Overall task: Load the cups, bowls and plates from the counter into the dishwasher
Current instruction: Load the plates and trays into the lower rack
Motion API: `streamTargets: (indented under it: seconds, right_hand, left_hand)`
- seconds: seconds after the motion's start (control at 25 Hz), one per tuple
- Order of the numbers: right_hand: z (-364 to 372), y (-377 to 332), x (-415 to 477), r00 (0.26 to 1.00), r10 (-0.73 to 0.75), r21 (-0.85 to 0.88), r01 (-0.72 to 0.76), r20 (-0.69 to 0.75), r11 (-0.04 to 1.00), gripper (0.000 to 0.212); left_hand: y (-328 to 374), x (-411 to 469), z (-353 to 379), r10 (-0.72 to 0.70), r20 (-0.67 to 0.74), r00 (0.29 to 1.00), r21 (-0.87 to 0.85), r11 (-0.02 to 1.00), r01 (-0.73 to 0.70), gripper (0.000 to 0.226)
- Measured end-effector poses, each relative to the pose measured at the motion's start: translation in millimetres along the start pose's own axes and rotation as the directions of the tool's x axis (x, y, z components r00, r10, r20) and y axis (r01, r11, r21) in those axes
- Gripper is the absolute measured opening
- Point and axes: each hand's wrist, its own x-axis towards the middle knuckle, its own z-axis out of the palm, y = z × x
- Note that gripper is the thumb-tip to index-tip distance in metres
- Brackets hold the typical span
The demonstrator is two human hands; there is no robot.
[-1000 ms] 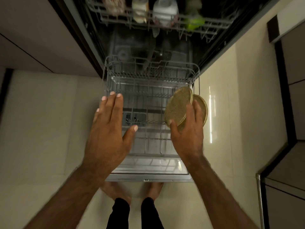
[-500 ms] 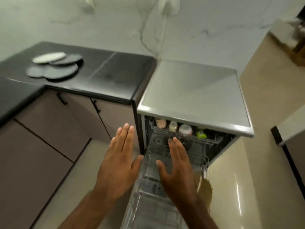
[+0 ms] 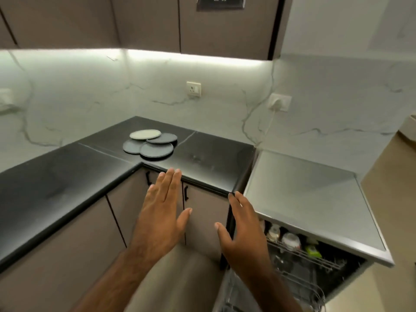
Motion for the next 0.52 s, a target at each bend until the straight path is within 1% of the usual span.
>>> streamTargets:
  seconds: [0.12,0.2,0.28,0.4,0.52]
  right_hand:
    - [42,-55,23,1.000,-0.001,-0.032,0.001,0.013,0.999,0.079]
    - [73,-89,40,1.000,-0.024,-0.045,0.024,-0.004,0.999,0.078]
    - [109,-122,58,0.999,-0.044,-0.062,0.044,0.000,0.997,0.078]
    - [151,-156,77,0.998,-0.052,-0.104,0.055,0.032,0.993,0.078]
    - [182,-179,96,0.996,-0.068,-0.121,0.076,0.065,0.990,0.077]
  left_hand:
    - [-69,4,-37,0.000,-0.025,1.000,-0.011,1.000,0.000,0.093]
    - [-117,7,-59,0.001,-0.033,0.999,0.002,1.000,-0.001,0.091]
    - [-171,10,-77,-0.023,-0.047,0.999,0.014,1.000,0.024,0.089]
    - [-229,19,-97,-0.085,-0.036,0.996,0.000,0.996,0.086,0.092]
    - [-271,33,-105,-0.109,-0.028,0.994,-0.030,0.994,0.108,0.096]
